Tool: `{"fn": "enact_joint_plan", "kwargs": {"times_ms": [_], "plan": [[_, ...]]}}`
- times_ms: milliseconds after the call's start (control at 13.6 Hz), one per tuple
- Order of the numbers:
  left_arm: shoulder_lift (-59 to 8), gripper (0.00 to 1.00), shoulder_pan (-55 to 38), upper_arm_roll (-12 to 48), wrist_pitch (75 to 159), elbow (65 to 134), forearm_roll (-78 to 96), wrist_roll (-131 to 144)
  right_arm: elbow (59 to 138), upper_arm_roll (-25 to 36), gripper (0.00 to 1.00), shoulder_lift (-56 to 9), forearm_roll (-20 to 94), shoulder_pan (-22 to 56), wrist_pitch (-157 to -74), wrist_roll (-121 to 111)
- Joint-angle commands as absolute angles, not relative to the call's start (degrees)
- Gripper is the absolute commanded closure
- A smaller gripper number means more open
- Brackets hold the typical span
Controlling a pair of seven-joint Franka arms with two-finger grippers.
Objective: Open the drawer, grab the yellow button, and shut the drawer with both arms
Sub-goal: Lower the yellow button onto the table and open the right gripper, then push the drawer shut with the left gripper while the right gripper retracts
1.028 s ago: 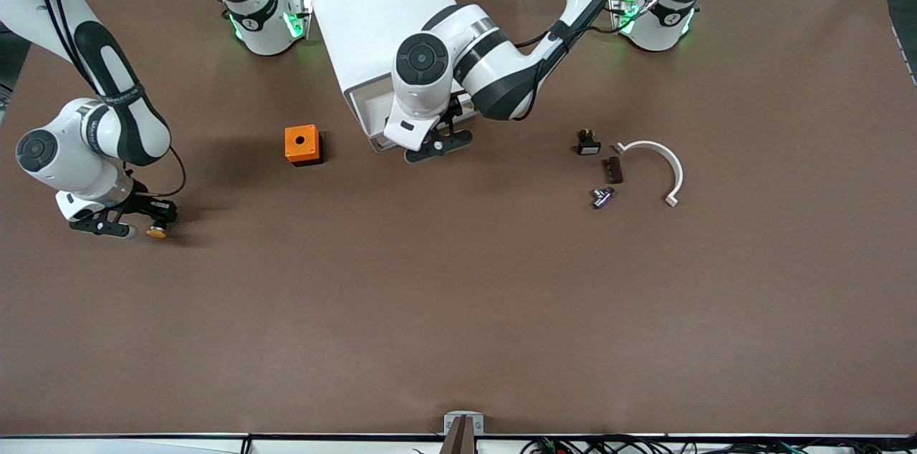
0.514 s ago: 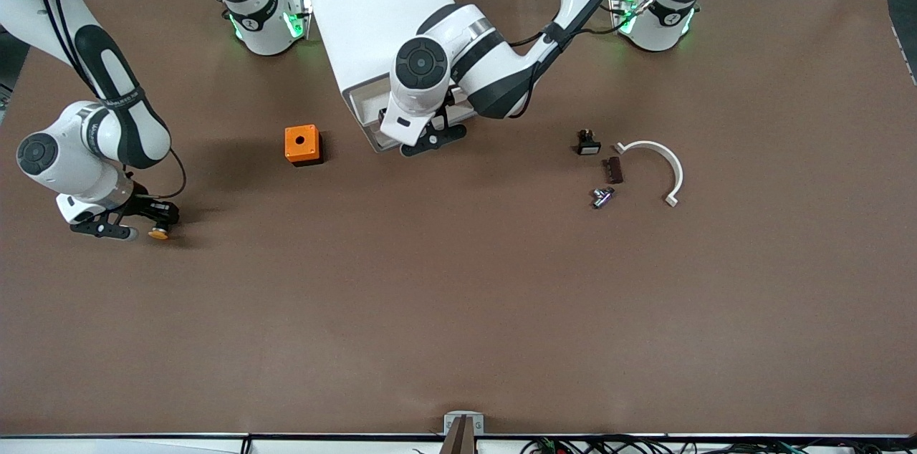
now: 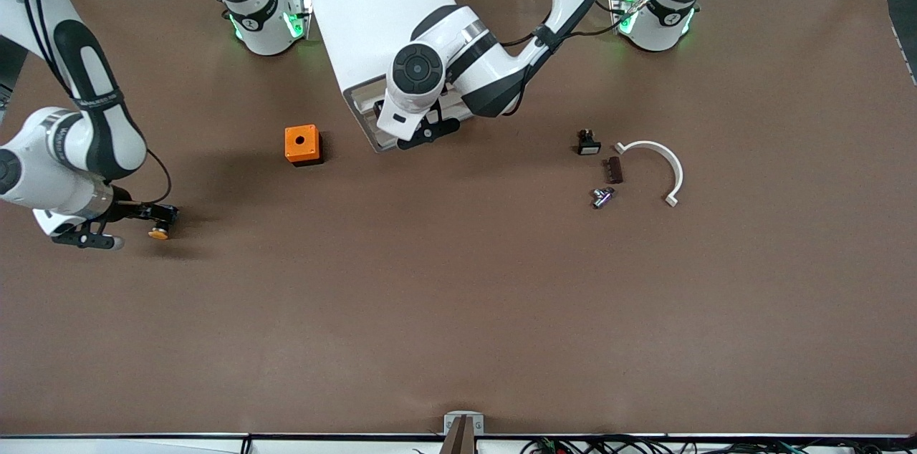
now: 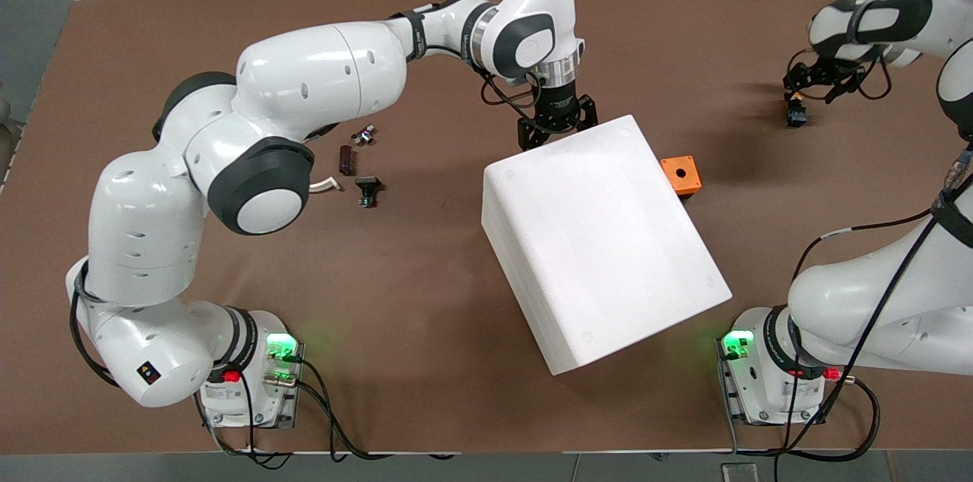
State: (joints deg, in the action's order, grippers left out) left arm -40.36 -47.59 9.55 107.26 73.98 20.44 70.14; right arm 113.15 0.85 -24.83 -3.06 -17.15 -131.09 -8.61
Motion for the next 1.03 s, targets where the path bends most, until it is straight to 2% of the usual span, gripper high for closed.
{"fn": "enact_joint_plan", "kwargs": {"times_ms": [0, 514, 955], "plan": [[-40.7, 0.0, -49.0, 9.6, 107.8, 74.5, 22.9, 70.3, 106.5, 0.1, 0.0, -22.8, -3.7, -17.0, -119.8, -8.5], [-41.0, 0.0, -49.2, 9.6, 107.8, 75.1, 23.0, 70.3, 90.4, 0.1, 0.0, -18.2, -3.5, -12.4, -93.2, -3.0], [-40.7, 0.0, -49.1, 9.6, 107.8, 75.1, 25.0, 70.3, 89.7, 0.1, 0.0, -9.8, -0.8, -11.5, -89.7, -2.0]]}}
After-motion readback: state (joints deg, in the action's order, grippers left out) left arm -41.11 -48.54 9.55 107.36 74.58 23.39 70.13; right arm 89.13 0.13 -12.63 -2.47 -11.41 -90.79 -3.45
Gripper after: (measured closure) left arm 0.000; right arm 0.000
